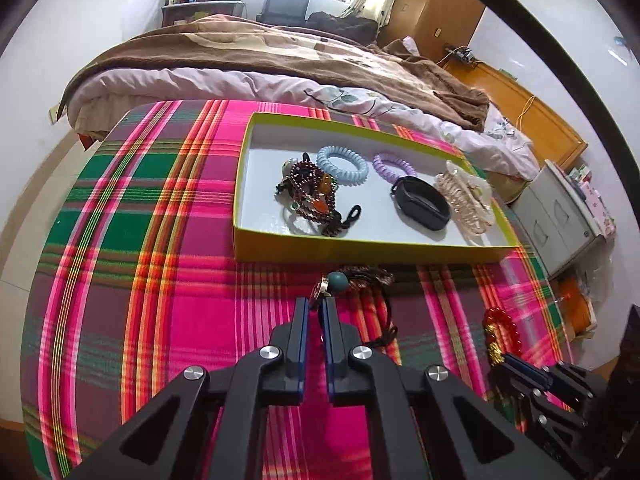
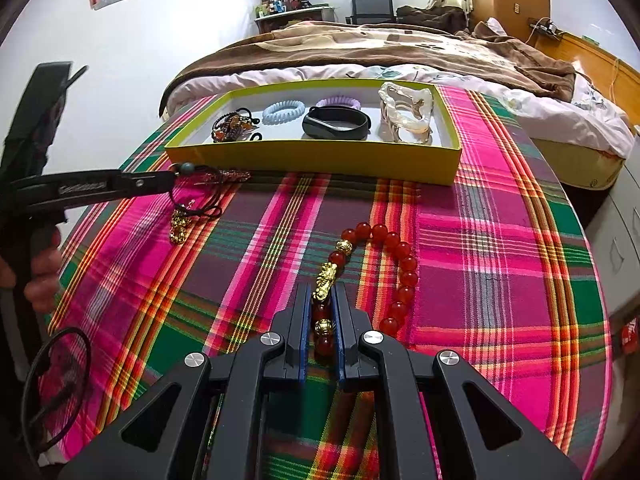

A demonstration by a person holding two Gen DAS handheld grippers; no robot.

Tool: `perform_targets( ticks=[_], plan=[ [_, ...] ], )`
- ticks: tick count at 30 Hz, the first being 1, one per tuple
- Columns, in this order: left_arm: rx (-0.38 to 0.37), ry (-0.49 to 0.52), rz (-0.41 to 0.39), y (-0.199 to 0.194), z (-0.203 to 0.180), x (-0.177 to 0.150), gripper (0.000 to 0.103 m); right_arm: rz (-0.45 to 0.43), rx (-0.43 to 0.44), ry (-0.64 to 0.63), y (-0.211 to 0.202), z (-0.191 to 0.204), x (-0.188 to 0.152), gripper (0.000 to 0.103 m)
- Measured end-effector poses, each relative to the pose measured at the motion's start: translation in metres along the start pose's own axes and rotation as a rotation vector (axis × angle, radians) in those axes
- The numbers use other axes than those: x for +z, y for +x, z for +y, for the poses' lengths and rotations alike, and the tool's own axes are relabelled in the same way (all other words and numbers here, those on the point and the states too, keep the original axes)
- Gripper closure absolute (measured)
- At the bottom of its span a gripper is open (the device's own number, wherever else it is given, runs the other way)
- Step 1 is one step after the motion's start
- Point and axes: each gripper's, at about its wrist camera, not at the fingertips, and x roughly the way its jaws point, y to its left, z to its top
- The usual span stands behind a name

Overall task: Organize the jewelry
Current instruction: 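Carry red bracelet into tray with right tool while left tool carries black cord there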

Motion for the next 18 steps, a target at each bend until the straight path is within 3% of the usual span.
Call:
perform_targets(
  ticks=[18],
  plan=[
    [-0.038, 0.034, -0.087, -0.047, -0.021, 0.024, 0.097, -0.105, 0.031, 0.019, -0.035, -0.010, 0.024, 0.093]
  ],
)
